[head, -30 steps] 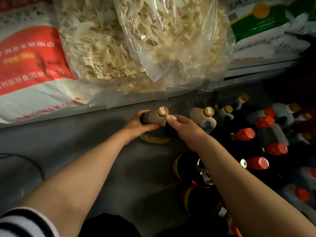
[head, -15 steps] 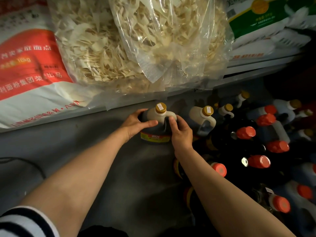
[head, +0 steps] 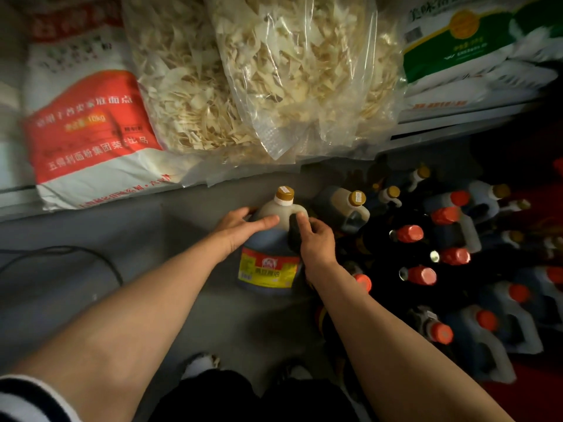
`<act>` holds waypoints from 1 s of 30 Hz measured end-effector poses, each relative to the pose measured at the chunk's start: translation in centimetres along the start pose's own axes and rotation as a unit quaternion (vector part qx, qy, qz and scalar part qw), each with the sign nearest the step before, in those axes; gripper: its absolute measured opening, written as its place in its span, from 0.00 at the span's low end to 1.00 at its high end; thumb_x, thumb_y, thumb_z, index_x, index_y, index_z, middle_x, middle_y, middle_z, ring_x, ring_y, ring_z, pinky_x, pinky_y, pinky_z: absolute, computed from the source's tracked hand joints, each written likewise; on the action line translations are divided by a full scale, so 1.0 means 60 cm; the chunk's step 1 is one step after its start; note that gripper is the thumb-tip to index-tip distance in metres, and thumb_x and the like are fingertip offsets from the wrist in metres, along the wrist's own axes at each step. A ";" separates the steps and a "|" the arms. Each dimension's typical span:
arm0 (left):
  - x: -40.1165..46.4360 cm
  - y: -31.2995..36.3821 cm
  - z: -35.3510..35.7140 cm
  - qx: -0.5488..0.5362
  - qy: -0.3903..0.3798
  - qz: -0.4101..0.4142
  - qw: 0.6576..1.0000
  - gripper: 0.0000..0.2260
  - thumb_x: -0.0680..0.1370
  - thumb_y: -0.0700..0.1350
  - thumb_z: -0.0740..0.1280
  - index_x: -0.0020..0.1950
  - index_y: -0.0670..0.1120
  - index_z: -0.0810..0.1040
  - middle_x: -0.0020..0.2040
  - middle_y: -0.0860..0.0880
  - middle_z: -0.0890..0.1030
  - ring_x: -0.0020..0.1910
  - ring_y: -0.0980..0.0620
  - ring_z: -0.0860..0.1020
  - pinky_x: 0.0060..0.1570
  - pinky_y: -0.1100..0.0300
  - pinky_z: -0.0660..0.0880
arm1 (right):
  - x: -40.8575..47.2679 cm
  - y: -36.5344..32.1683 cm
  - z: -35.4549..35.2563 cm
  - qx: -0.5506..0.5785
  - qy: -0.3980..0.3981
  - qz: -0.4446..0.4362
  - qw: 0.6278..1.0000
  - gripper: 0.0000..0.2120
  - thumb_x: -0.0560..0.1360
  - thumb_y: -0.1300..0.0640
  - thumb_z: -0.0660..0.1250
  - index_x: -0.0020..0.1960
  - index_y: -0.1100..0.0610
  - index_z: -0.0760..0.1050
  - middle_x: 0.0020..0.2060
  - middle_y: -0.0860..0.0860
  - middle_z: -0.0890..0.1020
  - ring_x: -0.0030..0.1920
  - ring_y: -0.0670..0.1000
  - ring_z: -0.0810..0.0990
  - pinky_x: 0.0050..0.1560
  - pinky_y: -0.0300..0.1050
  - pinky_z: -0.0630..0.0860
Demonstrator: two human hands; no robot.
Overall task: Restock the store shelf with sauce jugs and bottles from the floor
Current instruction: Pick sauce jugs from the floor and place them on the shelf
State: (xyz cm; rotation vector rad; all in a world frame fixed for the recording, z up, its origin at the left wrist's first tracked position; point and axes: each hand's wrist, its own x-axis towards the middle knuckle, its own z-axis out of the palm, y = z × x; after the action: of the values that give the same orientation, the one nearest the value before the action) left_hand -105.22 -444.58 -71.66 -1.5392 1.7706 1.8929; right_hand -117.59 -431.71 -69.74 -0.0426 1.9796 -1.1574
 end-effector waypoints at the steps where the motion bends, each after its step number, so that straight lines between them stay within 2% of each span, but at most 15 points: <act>1: -0.027 0.009 -0.001 -0.004 0.002 -0.018 1.000 0.54 0.50 0.80 0.72 0.70 0.52 0.75 0.64 0.51 0.81 0.61 0.50 0.79 0.65 0.50 0.75 | -0.029 -0.015 -0.009 0.003 0.003 0.020 1.000 0.12 0.81 0.45 0.65 0.45 0.52 0.79 0.44 0.53 0.84 0.51 0.55 0.83 0.56 0.58 0.81; 3: -0.090 0.041 -0.002 -0.004 -0.001 -0.048 0.999 0.57 0.48 0.81 0.70 0.70 0.52 0.75 0.64 0.51 0.81 0.61 0.50 0.79 0.64 0.50 0.75 | -0.089 -0.056 -0.031 0.003 0.018 0.051 0.999 0.12 0.81 0.44 0.66 0.45 0.51 0.78 0.44 0.52 0.83 0.51 0.55 0.83 0.56 0.56 0.80; 5: -0.158 0.083 -0.008 0.012 -0.005 -0.061 0.998 0.53 0.49 0.82 0.69 0.67 0.54 0.77 0.63 0.51 0.81 0.60 0.49 0.79 0.64 0.49 0.75 | -0.148 -0.107 -0.058 -0.002 0.027 0.060 0.998 0.13 0.80 0.44 0.67 0.46 0.53 0.78 0.42 0.52 0.83 0.49 0.55 0.83 0.52 0.54 0.80; 9: -0.311 0.205 -0.031 0.048 -0.008 -0.050 0.998 0.49 0.51 0.84 0.65 0.62 0.54 0.80 0.59 0.52 0.82 0.58 0.49 0.80 0.62 0.50 0.76 | -0.261 -0.215 -0.119 -0.034 0.028 0.071 0.997 0.19 0.77 0.39 0.69 0.46 0.55 0.82 0.41 0.54 0.86 0.45 0.56 0.85 0.51 0.57 0.83; 13: -0.465 0.348 -0.073 0.048 -0.010 -0.033 0.998 0.49 0.47 0.84 0.64 0.56 0.53 0.82 0.55 0.52 0.84 0.54 0.50 0.82 0.59 0.49 0.78 | -0.372 -0.349 -0.168 -0.065 0.033 0.027 0.997 0.23 0.74 0.35 0.69 0.38 0.55 0.81 0.40 0.56 0.86 0.46 0.58 0.85 0.52 0.60 0.82; 14: -0.508 0.389 -0.087 0.048 -0.009 -0.031 0.998 0.49 0.48 0.84 0.65 0.58 0.54 0.82 0.56 0.52 0.84 0.54 0.50 0.82 0.59 0.49 0.79 | -0.402 -0.390 -0.180 -0.074 0.028 0.018 0.997 0.23 0.75 0.35 0.69 0.37 0.55 0.81 0.40 0.56 0.86 0.46 0.58 0.85 0.53 0.60 0.81; 16: -0.587 0.467 -0.116 0.040 0.000 -0.018 0.999 0.49 0.49 0.84 0.65 0.61 0.55 0.81 0.58 0.53 0.84 0.55 0.49 0.82 0.58 0.49 0.79 | -0.457 -0.477 -0.202 -0.082 0.019 0.001 0.996 0.23 0.75 0.35 0.68 0.42 0.55 0.84 0.42 0.55 0.86 0.48 0.58 0.85 0.54 0.58 0.81; 17: -0.627 0.507 -0.131 0.035 0.006 -0.007 0.999 0.48 0.50 0.83 0.66 0.61 0.55 0.81 0.58 0.53 0.83 0.55 0.49 0.82 0.59 0.49 0.79 | -0.486 -0.525 -0.212 -0.082 0.014 -0.011 0.996 0.23 0.75 0.35 0.68 0.44 0.56 0.84 0.43 0.55 0.86 0.49 0.58 0.85 0.54 0.58 0.81; 19: -0.702 0.588 -0.161 0.033 0.010 0.014 0.999 0.44 0.55 0.82 0.66 0.62 0.55 0.79 0.60 0.52 0.82 0.56 0.48 0.81 0.59 0.50 0.78 | -0.541 -0.621 -0.230 -0.088 0.006 -0.047 0.995 0.23 0.75 0.36 0.68 0.41 0.57 0.82 0.42 0.56 0.85 0.47 0.57 0.84 0.53 0.55 0.81; 21: -0.771 0.666 -0.194 0.047 0.025 0.039 0.998 0.37 0.60 0.80 0.65 0.55 0.54 0.80 0.54 0.50 0.83 0.52 0.46 0.82 0.56 0.49 0.80 | -0.587 -0.713 -0.241 -0.073 -0.002 -0.084 0.994 0.22 0.77 0.39 0.69 0.37 0.57 0.79 0.35 0.54 0.83 0.38 0.53 0.81 0.43 0.47 0.79; 22: -0.801 0.701 -0.212 0.053 0.039 0.053 0.996 0.36 0.60 0.80 0.65 0.52 0.53 0.80 0.51 0.49 0.84 0.49 0.46 0.83 0.52 0.50 0.81 | -0.607 -0.757 -0.241 -0.064 -0.010 -0.100 0.993 0.22 0.76 0.40 0.70 0.34 0.57 0.79 0.32 0.52 0.81 0.35 0.53 0.80 0.40 0.45 0.78; 23: -0.826 0.732 -0.231 0.053 0.057 0.068 0.995 0.37 0.60 0.80 0.65 0.52 0.52 0.81 0.50 0.48 0.85 0.47 0.46 0.84 0.51 0.51 0.82 | -0.624 -0.802 -0.238 -0.060 -0.012 -0.120 0.991 0.24 0.75 0.38 0.71 0.32 0.57 0.79 0.30 0.51 0.81 0.34 0.54 0.80 0.40 0.47 0.79; 26: -0.898 0.813 -0.289 0.035 0.116 0.128 0.984 0.30 0.66 0.75 0.66 0.53 0.51 0.82 0.50 0.48 0.85 0.48 0.46 0.84 0.53 0.51 0.81 | -0.675 -0.923 -0.221 -0.038 -0.030 -0.192 0.980 0.29 0.65 0.30 0.71 0.27 0.57 0.80 0.29 0.53 0.83 0.37 0.59 0.83 0.50 0.59 0.83; 28: -0.942 0.862 -0.332 0.035 0.145 0.170 0.974 0.31 0.67 0.75 0.66 0.54 0.51 0.81 0.49 0.49 0.86 0.48 0.47 0.84 0.53 0.50 0.81 | -0.714 -1.003 -0.208 -0.041 -0.031 -0.252 0.966 0.29 0.69 0.33 0.72 0.27 0.58 0.79 0.29 0.52 0.82 0.36 0.57 0.82 0.49 0.55 0.83; 30: -0.980 0.910 -0.380 0.034 0.170 0.210 0.962 0.31 0.67 0.75 0.66 0.56 0.52 0.80 0.50 0.49 0.86 0.48 0.47 0.84 0.47 0.51 0.83 | -0.739 -1.083 -0.189 -0.033 -0.021 -0.303 0.952 0.29 0.71 0.34 0.72 0.28 0.59 0.78 0.30 0.54 0.83 0.37 0.58 0.83 0.49 0.55 0.83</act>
State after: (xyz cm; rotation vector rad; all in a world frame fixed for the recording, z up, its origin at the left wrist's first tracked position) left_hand -101.53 -448.98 11.54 -1.6449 2.4551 1.7778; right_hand -118.67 -443.12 8.93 -0.7503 2.0240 -1.4458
